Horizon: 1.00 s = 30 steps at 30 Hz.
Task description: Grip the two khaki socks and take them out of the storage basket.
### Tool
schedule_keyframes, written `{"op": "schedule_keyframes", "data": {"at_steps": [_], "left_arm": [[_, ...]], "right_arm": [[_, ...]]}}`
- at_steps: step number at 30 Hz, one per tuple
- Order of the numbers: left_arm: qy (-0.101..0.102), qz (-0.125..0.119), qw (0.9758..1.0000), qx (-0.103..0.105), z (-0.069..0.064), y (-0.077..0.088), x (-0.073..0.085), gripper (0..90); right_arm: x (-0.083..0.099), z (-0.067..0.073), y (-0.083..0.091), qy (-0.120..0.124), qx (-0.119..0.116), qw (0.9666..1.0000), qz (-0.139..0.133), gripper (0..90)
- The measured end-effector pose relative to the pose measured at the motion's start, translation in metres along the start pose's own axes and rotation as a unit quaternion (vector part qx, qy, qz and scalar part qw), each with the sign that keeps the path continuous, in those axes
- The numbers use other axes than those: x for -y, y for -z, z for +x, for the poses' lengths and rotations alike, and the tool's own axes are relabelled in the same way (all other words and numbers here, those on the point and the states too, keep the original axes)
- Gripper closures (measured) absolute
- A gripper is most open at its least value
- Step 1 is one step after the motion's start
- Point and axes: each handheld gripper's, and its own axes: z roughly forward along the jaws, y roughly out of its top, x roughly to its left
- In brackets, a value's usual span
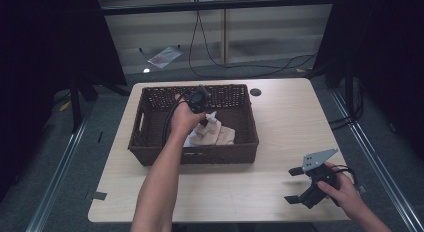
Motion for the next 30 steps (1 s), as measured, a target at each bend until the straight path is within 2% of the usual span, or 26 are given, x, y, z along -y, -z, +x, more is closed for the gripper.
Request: {"op": "schedule_keyframes", "data": {"at_steps": [1, 4, 10, 22, 25, 28, 30], "left_arm": [[0.0, 0.0, 1.0, 0.0, 0.0, 0.0, 0.0, 88.3], [0.009, -0.001, 0.9999, 0.013, 0.0, 0.016, 0.0, 88.4], [0.008, -0.014, 0.9994, 0.032, -0.002, 0.042, 0.001, 88.4], [-0.009, -0.01, 0.9983, 0.057, -0.01, 0.085, 0.005, 88.3], [-0.008, -0.013, 0.9979, 0.062, -0.013, 0.093, 0.008, 88.3], [-0.017, -0.011, 0.9974, 0.069, -0.017, 0.101, 0.01, 88.3], [-0.017, -0.012, 0.9971, 0.073, -0.019, 0.103, 0.011, 88.3]], "right_arm": [[0.0, 0.0, 0.0, 0.0, 0.0, 1.0, 0.0, 2.5], [0.0, 0.0, 0.0, 0.0, 0.001, 1.0, 0.001, 2.5], [0.0, 0.0, 0.0, -0.001, 0.0, 1.0, 0.002, 2.5], [0.0, 0.0, 0.001, 0.0, 0.004, 1.0, 0.0, 2.5], [0.0, 0.0, 0.001, 0.0, 0.004, 1.0, 0.0, 2.5], [0.0, 0.0, 0.0, 0.0, 0.004, 1.0, 0.0, 2.5], [0.0, 0.0, 0.0, 0.0, 0.003, 1.0, 0.0, 2.5]]}}
